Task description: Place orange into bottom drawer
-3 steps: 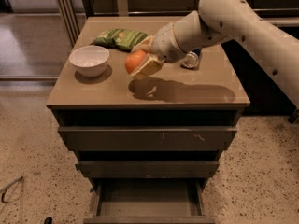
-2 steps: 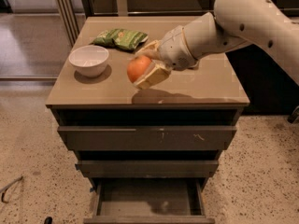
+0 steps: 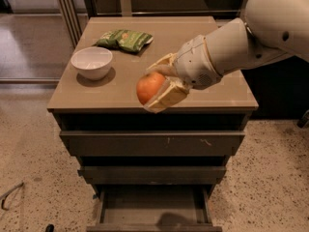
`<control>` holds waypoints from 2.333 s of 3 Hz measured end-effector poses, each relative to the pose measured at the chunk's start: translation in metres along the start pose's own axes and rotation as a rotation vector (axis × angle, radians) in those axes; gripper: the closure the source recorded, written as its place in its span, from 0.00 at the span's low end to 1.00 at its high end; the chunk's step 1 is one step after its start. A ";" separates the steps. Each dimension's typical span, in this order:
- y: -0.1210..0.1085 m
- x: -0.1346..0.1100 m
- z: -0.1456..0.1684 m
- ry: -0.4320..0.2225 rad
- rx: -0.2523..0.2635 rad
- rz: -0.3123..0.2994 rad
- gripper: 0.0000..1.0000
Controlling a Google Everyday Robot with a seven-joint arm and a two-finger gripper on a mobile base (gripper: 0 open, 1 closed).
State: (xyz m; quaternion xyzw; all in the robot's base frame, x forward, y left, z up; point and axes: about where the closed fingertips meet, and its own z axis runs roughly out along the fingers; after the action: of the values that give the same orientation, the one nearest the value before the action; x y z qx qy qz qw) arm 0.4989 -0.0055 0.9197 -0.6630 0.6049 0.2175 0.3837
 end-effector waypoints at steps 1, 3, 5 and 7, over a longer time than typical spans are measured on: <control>0.012 -0.002 0.001 0.034 -0.004 -0.024 1.00; 0.092 0.042 0.034 0.081 -0.021 -0.039 1.00; 0.141 0.118 0.090 0.083 -0.120 0.034 1.00; 0.144 0.149 0.111 0.156 -0.138 0.007 1.00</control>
Offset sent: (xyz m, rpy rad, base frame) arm -0.1015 -0.0017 -0.0764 -0.1292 -0.0271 0.0054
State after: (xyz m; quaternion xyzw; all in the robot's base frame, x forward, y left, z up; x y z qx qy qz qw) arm 0.4049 -0.0104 0.7047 -0.7007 0.6187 0.2076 0.2883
